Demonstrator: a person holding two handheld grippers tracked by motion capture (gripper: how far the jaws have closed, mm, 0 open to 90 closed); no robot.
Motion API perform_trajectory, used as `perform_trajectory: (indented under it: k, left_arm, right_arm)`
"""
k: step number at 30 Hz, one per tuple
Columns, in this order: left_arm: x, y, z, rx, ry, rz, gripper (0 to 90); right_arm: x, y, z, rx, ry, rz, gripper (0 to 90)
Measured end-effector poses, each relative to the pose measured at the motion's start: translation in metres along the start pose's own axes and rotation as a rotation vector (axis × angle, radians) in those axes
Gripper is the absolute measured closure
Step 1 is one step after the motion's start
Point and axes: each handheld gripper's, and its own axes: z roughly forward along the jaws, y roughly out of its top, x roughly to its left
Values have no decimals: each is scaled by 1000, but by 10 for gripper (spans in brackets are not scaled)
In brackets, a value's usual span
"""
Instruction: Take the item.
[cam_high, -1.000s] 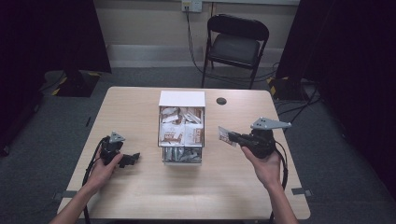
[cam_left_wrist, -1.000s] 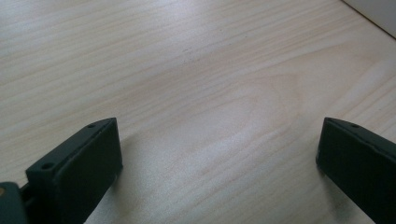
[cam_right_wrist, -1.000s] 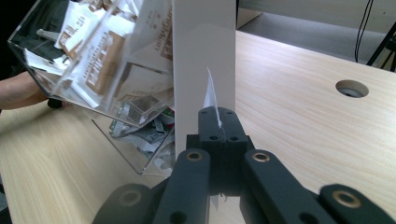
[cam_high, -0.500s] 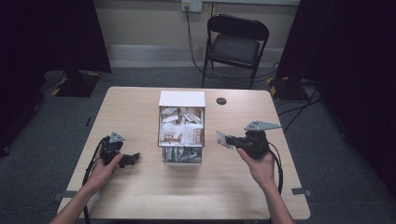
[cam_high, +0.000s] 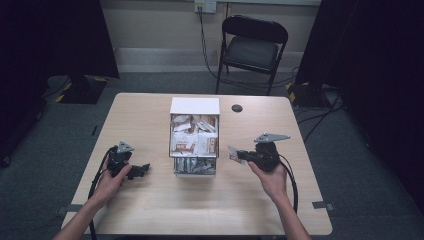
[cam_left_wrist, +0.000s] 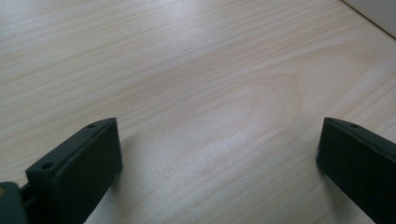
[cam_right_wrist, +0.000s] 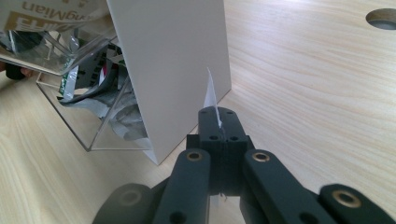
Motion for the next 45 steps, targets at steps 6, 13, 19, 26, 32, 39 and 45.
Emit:
perform_trajectory:
  k: [6,13,19,26,32,39,45]
  left_arm:
    - [0,0,0,3,1,4,0]
    - [0,0,0,1,2,4,0]
    - [0,0,0,3,1,4,0]
    - [0,0,0,3,2,4,0]
    - [0,0,0,-2,2,-2,0]
    - [-1,0,0,-1,2,-2,0]
    - [-1,0,0,0,1,-2,0]
  right_arm:
    - [-1,2,8,9,10,0,900]
    - [-5,6,22,23,14,3,900]
    - [-14,-1,38,52,15,32,900]
    - [-19,-12,51,103,-4,51,900]
    - [-19,-17,58,123,-8,64,900]
    - [-23,-22,59,138,-38,66,900]
    - [-29,-28,60,152,-38,89,900]
